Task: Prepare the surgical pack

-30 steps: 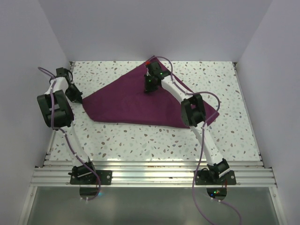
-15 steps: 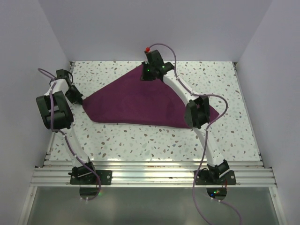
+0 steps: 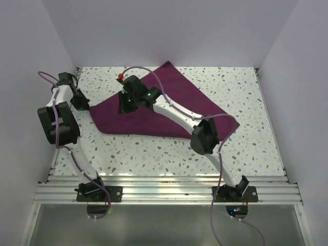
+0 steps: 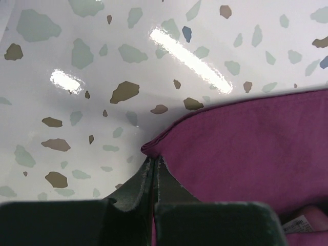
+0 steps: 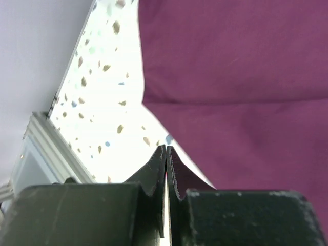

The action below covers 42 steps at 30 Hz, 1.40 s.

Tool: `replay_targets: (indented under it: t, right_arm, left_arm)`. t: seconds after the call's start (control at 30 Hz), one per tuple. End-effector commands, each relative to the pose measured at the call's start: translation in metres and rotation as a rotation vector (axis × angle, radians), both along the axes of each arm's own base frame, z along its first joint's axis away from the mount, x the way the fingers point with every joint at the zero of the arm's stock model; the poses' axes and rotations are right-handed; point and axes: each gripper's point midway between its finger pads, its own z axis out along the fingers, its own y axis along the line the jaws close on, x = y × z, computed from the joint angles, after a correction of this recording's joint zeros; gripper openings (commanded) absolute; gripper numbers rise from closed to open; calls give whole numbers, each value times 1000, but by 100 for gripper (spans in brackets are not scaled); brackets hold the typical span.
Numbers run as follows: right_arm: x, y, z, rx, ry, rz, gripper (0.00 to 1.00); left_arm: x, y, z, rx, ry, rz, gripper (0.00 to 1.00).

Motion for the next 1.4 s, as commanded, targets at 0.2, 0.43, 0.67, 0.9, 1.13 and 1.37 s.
replay_targets:
  t: [0.2,0.43,0.67,0.9,1.13,1.37]
  right_arm:
    - [-21,9,-48,-61,98,-16,0]
    - [-33,12,-85,-117,151,-19,0]
    - [-47,15,-120,-168,196,-16,0]
    - [-46,10,-156,-215,240,-49,0]
    - [-39,0,-167,-259,237,-65,0]
    - [-27,15,-61,-85,113,-32,0]
  left_arm:
    - [10,-4,50,-5,-120,-15,0]
    - [9,-10,62,-19,-154,-22,0]
    - [11,-15,75,-36,-188,-34,0]
    - [12,-38,90,-66,-223,-67,0]
    - [12,-53,104,-74,-255,-88,0]
    - [7,-66,116,-72,-278,-111,0]
